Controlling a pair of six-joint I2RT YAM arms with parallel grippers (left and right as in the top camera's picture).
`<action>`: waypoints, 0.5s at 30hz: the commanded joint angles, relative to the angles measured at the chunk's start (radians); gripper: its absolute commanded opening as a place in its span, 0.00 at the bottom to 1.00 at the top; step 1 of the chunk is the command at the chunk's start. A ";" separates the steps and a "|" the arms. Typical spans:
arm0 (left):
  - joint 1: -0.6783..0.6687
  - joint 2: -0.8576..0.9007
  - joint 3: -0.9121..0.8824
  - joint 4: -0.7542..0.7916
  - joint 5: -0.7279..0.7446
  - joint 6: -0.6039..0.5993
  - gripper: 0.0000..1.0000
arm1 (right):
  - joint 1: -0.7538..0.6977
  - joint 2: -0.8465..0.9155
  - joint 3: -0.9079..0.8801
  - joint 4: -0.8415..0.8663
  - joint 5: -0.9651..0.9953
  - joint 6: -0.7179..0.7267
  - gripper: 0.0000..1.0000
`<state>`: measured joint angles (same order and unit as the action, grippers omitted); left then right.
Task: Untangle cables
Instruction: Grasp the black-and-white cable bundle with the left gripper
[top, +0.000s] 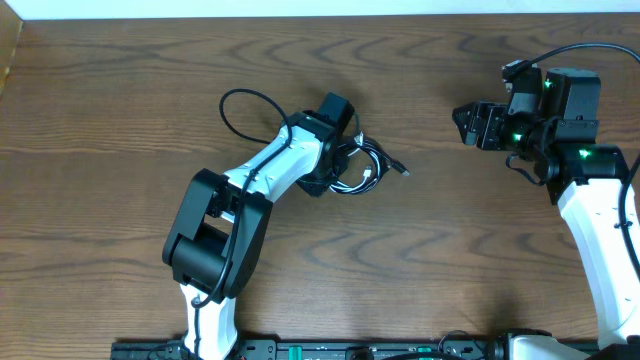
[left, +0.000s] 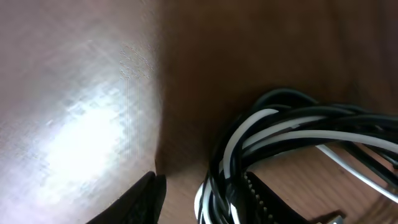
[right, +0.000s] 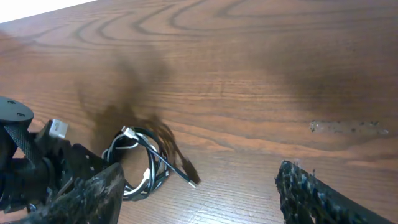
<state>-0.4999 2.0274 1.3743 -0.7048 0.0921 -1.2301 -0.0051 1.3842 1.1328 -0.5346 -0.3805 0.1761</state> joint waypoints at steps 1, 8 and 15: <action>-0.003 0.039 -0.018 0.059 -0.029 0.167 0.36 | 0.007 0.004 0.017 0.000 0.008 0.010 0.75; -0.001 -0.001 -0.001 0.117 -0.026 0.383 0.23 | 0.007 0.004 0.017 -0.001 0.008 0.010 0.75; -0.001 -0.029 -0.002 0.185 -0.035 0.511 0.34 | 0.007 0.004 0.017 -0.001 0.009 0.010 0.76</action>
<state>-0.4995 2.0266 1.3693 -0.5262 0.0849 -0.8146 -0.0051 1.3846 1.1328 -0.5343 -0.3767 0.1761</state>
